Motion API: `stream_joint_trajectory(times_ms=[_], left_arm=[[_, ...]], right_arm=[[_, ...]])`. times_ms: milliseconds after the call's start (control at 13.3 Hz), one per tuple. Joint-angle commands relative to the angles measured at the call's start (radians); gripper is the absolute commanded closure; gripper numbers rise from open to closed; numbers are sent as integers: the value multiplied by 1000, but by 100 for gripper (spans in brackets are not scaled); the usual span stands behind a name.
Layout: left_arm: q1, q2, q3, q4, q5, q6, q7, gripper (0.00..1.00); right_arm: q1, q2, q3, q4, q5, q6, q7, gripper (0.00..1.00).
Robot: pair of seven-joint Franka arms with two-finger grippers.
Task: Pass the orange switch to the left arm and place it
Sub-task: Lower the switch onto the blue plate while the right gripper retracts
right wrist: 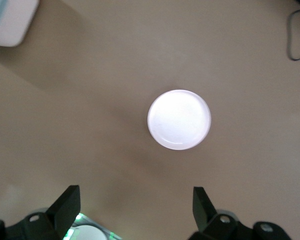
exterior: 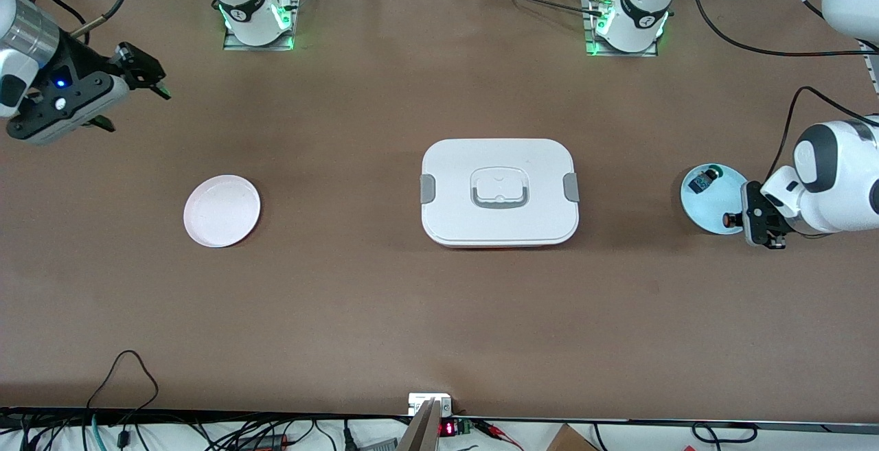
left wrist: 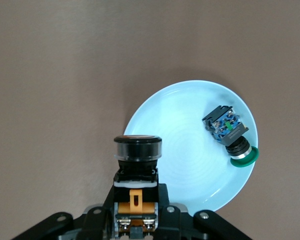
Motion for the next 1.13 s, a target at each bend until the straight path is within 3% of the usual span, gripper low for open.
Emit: stream_joint_trajectory(times_ms=[0,225,375,526,826,976,1051], left_arm=[[37,-62,-10,-114,21,96,75,96],[82,-116,-13,-290,21,295,75,96],[97,-110,-13,-311,21,328,73,96],[103,-114,-13,-367,18,397,58,95],[116,-100,-16,-383,18,457,52,91],[116,-91,-16,-383,18,457,26,79],[116,-78,-18,-383,18,457,23,62]], right_arm=[[0,-31,14,-49,-59,97,-3,0],[-30,-33,16,-90,-39,232,-2,0],[-32,-42,16,-113,22,220,76,0],[-27,-60,16,-145,26,197,321,0],[-33,-65,10,-233,26,270,347,0],[-36,-65,8,-267,26,309,347,0],[-36,-63,8,-267,24,310,348,0]])
